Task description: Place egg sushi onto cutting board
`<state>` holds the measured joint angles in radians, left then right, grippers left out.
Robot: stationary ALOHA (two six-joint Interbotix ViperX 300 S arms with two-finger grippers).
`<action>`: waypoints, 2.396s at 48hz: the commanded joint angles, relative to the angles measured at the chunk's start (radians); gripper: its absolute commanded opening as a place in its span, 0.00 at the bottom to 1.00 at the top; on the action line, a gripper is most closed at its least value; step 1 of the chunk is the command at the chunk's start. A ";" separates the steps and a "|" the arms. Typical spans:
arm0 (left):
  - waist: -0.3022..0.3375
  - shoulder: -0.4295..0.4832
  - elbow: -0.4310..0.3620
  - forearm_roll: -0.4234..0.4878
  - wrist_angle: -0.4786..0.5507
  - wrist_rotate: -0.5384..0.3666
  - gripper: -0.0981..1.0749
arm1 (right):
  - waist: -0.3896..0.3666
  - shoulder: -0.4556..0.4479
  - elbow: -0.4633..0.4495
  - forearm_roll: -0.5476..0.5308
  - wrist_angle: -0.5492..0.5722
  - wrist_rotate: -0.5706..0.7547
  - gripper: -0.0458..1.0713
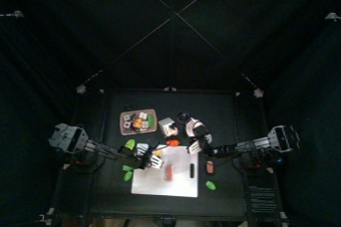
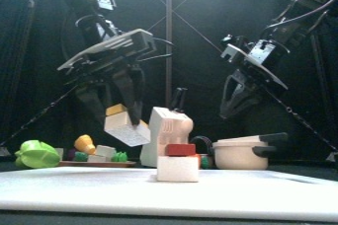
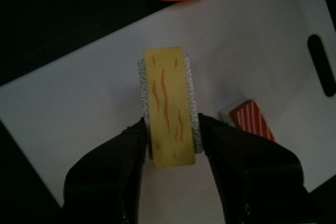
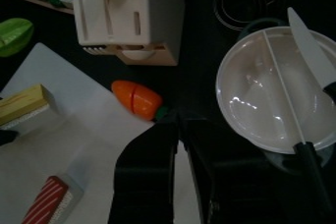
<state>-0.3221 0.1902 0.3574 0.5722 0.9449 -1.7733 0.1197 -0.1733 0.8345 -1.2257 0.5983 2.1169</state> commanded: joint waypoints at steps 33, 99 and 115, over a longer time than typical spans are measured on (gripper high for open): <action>-0.107 0.138 -0.147 -0.095 0.112 -0.170 0.61 | 0.040 -0.020 -0.014 -0.006 0.002 -0.002 0.50; -0.046 -0.143 0.031 0.219 0.178 -0.164 0.96 | 0.058 -0.014 -0.026 0.002 0.026 -0.002 0.50; 0.048 -0.279 0.150 0.310 0.040 -0.153 0.96 | 0.061 -0.014 -0.026 0.002 0.025 -0.002 0.50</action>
<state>-0.3053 -0.0276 0.4985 0.8483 1.0308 -1.9282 0.1764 -0.1733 0.8283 -1.2226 0.6213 2.1154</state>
